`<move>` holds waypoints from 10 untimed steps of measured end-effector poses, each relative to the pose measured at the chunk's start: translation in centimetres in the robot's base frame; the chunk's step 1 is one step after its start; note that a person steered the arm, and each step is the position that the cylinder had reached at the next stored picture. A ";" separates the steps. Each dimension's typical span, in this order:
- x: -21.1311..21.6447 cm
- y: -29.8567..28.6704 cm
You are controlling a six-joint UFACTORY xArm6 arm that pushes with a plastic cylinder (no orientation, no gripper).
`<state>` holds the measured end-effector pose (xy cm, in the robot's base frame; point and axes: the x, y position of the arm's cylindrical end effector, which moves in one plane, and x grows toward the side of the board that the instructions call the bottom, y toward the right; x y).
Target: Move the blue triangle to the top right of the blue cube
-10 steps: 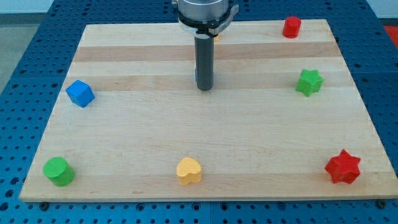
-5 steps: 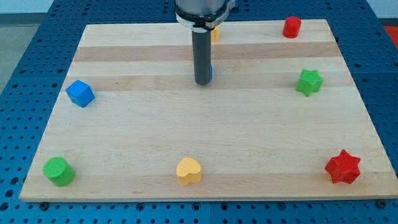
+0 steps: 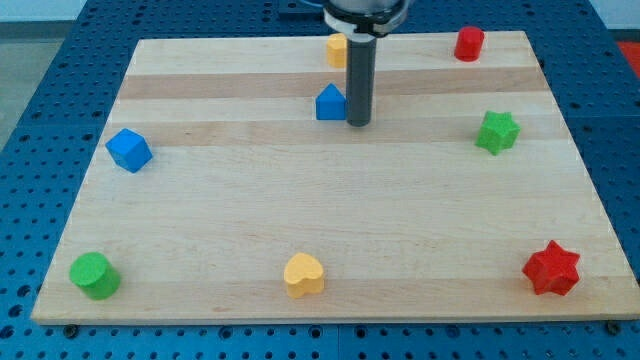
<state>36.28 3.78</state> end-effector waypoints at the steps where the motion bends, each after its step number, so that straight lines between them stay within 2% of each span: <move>1: -1.6 -1.6; 3: -1.7 -5.3; 6: -0.7 -7.0; 10: -0.5 -16.1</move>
<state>35.81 -12.28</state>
